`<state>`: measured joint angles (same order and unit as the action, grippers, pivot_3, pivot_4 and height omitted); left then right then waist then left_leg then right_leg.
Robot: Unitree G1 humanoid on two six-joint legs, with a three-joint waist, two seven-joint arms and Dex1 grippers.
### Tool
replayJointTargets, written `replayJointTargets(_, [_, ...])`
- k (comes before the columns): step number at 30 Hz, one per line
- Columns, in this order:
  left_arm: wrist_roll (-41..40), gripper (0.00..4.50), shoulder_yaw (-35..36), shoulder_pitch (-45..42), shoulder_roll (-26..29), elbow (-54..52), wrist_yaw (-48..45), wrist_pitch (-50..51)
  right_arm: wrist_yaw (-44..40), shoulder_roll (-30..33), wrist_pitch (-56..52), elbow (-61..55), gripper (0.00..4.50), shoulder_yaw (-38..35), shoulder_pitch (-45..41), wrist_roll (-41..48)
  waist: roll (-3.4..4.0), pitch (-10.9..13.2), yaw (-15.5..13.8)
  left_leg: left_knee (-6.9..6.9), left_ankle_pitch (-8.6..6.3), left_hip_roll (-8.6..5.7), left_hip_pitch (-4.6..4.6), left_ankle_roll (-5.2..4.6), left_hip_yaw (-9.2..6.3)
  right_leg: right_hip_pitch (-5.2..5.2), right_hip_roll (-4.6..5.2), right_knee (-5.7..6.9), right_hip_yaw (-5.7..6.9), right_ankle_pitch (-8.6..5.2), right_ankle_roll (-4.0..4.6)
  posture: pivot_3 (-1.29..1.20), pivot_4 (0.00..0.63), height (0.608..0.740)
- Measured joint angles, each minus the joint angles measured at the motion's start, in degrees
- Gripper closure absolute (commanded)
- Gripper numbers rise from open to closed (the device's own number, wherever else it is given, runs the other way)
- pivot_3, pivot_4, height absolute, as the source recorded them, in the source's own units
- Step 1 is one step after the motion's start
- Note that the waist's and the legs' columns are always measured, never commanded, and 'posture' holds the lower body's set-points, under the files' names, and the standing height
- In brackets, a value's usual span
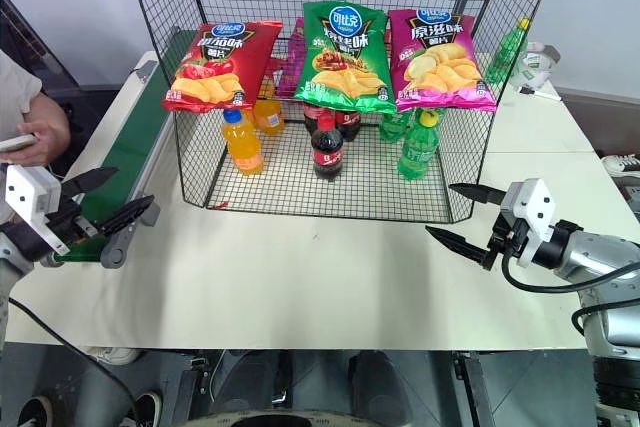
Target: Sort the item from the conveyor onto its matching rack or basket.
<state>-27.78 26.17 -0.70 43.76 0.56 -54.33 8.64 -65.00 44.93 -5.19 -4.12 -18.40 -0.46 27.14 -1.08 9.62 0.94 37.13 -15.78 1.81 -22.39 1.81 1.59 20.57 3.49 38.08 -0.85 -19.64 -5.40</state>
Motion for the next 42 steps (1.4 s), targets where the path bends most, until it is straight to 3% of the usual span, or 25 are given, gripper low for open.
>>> replayJointTargets(42, [-0.06, 0.0, -0.25, 0.58, -0.97, -0.19, -0.48, -2.96, 1.02, 0.07, 1.11, 0.06, 0.07, 2.16, -0.71, -2.37, 0.0, 0.0, 0.0, 0.02, 0.0, 0.0, 0.0, 0.0, 0.0, 0.0, -0.01, 0.02, 0.0, 0.0, -0.01, 0.0, 0.15, 0.739])
